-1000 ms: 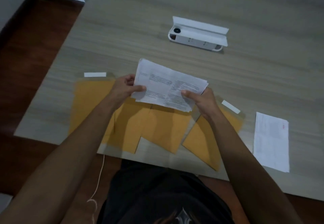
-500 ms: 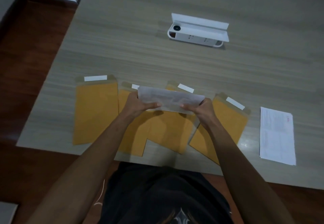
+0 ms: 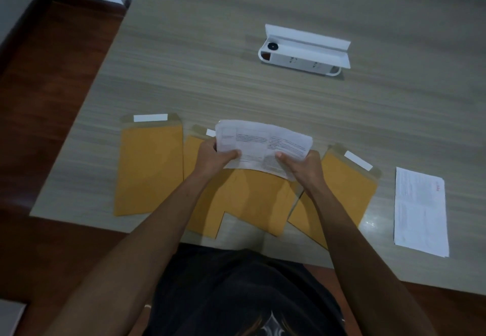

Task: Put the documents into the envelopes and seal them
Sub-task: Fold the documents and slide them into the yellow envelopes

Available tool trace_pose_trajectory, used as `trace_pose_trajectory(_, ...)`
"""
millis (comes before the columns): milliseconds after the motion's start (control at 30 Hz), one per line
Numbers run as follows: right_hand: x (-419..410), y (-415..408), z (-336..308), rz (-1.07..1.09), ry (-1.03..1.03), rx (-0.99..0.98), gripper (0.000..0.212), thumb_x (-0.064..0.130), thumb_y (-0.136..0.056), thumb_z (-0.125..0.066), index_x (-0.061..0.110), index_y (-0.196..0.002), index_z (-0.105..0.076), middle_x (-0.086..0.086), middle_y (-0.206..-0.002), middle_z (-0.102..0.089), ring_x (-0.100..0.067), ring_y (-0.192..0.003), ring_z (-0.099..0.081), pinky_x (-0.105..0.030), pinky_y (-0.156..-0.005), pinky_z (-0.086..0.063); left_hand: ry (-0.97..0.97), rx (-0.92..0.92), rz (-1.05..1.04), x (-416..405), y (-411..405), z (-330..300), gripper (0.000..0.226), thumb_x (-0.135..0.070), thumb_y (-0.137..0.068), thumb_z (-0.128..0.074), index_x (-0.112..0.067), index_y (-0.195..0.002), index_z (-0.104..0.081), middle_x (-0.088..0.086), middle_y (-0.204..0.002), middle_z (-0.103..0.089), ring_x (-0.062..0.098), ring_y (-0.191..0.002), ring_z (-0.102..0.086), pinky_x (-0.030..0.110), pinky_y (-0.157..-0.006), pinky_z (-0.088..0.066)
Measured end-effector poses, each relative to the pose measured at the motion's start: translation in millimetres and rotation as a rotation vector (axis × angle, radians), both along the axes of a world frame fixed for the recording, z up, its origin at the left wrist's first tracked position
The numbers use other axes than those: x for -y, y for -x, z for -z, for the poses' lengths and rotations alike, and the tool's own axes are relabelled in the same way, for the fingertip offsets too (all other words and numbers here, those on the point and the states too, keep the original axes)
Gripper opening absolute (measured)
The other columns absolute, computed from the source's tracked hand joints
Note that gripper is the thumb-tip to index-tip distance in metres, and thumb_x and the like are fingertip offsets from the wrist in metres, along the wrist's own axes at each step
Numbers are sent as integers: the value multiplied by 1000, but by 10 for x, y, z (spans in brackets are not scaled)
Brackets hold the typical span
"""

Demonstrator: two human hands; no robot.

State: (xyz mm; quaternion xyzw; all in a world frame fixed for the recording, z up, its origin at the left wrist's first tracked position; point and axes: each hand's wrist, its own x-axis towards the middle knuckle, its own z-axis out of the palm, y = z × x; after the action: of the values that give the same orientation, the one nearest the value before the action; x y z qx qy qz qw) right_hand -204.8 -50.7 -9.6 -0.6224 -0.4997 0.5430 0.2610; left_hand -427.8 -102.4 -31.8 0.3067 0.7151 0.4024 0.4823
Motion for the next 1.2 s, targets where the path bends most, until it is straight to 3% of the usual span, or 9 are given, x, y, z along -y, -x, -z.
trace_pose_trajectory(133, -113, -24, -117, 15, -73, 42, 27, 20, -81, -79, 13, -105, -70, 3, -95, -70, 2, -79, -66, -15, -64, -57, -2, -435, 31, 23, 288, -3, 52, -41, -73, -83, -19, -117, -65, -7, -103, -63, 10, -95, -60, 22, -77, -51)
trace_pose_trajectory(233, -190, -41, -185, 13, -82, 70, 28, 19, -81, -79, 13, -107, -70, 3, -98, -70, -3, -82, -68, -19, -69, -58, 162, -812, 284, 113, 519, 53, 75, -54, -67, -82, -24, -130, -56, 8, -129, -48, 24, -121, -43, 33, -92, -42)
trace_pose_trajectory(333, -238, -10, -247, -6, -79, 71, 24, 18, -81, -79, 19, -103, -70, 8, -95, -71, 3, -79, -69, -21, -69, -59, 267, -982, 526, 168, 596, 105, 97, -62, -59, -82, -30, -141, -40, 16, -140, -36, 30, -127, -35, 39, -100, -38)
trace_pose_trajectory(467, -288, 71, -333, -24, -110, 93, 23, 17, -81, -79, 19, -101, -69, 9, -93, -70, 7, -73, -68, -13, -61, -55, 282, -1084, 730, 129, 646, 127, 115, -62, -52, -85, -34, -147, -28, 17, -142, -29, 31, -128, -32, 41, -102, -36)
trace_pose_trajectory(600, -349, 150, -403, -74, -175, 192, 27, 16, -81, -78, 10, -106, -69, 2, -95, -67, 3, -74, -63, -9, -57, -52, 226, -1141, 841, 150, 692, 126, 106, -60, -56, -84, -31, -144, -32, 15, -144, -28, 31, -130, -31, 41, -104, -34)
trace_pose_trajectory(733, -383, 284, -424, -178, -211, 336, 31, 19, -82, -77, 3, -107, -69, -5, -97, -68, -14, -82, -64, -24, -68, -51, 155, -1151, 833, 205, 730, 145, 102, -58, -54, -86, -30, -139, -37, 12, -145, -32, 30, -130, -34, 41, -104, -36)
trace_pose_trajectory(900, -450, 453, -461, -295, -249, 435, 30, 20, -84, -75, 1, -106, -71, -13, -105, -71, -14, -82, -61, -23, -69, -45, 126, -1121, 808, 241, 733, 152, 100, -56, -53, -87, -31, -138, -39, 11, -148, -32, 29, -133, -34, 40, -105, -36)
trace_pose_trajectory(1033, -575, 512, -514, -422, -192, 505, 30, 22, -82, -77, 4, -106, -70, -5, -95, -66, -16, -80, -61, -22, -64, -44, 121, -1100, 791, 258, 737, 137, 100, -53, -54, -88, -29, -139, -40, 12, -149, -32, 30, -134, -34, 41, -106, -36)
trace_pose_trajectory(1200, -771, 557, -497, -538, -94, 470, 33, 17, -79, -79, 7, -110, -71, -7, -106, -71, -20, -90, -68, -31, -78, -53, 136, -1087, 785, 259, 710, 109, 100, -50, -54, -89, -29, -138, -39, 13, -150, -29, 30, -133, -33, 42, -105, -37)
